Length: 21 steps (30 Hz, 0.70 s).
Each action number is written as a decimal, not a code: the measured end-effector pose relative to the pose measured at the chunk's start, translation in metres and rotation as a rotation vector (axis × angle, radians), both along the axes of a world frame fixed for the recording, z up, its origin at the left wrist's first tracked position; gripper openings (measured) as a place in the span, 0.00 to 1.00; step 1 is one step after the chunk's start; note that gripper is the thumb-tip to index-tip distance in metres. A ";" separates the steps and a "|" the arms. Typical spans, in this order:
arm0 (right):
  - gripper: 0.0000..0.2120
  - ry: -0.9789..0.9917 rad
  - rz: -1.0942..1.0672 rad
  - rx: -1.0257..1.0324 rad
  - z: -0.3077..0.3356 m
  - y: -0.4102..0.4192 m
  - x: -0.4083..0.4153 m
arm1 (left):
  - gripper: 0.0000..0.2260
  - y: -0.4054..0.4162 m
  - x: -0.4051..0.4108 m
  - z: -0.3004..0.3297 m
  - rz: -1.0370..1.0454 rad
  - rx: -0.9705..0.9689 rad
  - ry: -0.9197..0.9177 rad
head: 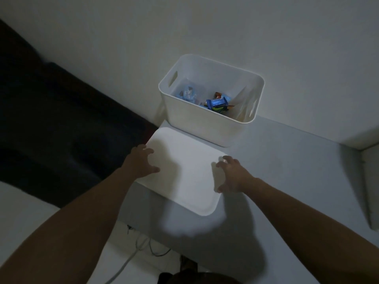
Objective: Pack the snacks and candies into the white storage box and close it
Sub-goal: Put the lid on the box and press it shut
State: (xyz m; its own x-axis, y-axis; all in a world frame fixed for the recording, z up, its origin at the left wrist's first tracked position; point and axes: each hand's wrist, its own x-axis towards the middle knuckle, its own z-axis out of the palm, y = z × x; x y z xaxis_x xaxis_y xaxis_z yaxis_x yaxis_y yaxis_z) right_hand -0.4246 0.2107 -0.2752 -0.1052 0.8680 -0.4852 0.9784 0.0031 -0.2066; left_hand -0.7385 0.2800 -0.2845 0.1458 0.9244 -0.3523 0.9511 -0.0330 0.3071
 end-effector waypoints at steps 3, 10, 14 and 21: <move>0.50 0.009 -0.097 -0.025 -0.011 -0.003 -0.001 | 0.42 0.001 -0.008 -0.006 0.029 -0.098 0.058; 0.44 0.227 -0.498 -0.006 -0.020 0.002 -0.013 | 0.48 0.000 -0.011 -0.019 0.178 -0.157 -0.086; 0.25 0.371 -0.755 -0.021 -0.023 0.013 -0.011 | 0.39 0.001 -0.007 -0.015 0.301 -0.108 -0.115; 0.10 0.720 -1.129 -0.121 -0.017 0.007 -0.006 | 0.10 -0.002 -0.018 -0.012 0.521 0.026 -0.192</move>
